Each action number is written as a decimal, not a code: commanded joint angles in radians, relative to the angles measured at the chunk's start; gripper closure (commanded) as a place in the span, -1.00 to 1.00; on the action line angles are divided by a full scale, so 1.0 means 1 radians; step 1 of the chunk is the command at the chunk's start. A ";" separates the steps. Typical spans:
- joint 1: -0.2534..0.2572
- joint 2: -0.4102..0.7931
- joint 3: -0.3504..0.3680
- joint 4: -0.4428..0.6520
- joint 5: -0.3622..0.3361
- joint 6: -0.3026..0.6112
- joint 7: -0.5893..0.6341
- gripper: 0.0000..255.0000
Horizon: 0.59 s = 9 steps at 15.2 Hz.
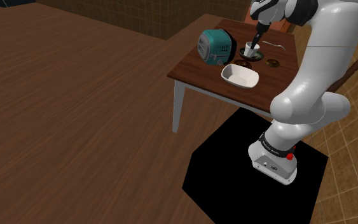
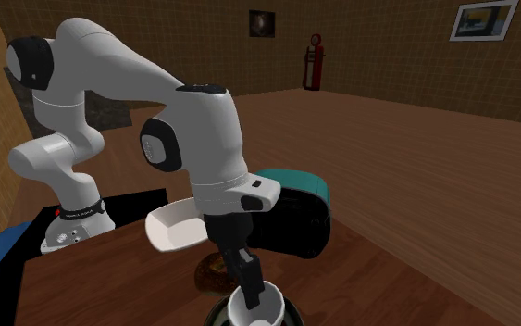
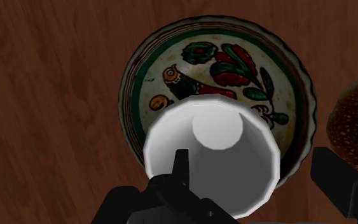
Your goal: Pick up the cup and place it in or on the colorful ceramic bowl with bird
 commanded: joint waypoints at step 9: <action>0.014 -0.072 -0.010 0.020 -0.023 -0.090 0.014 -1.00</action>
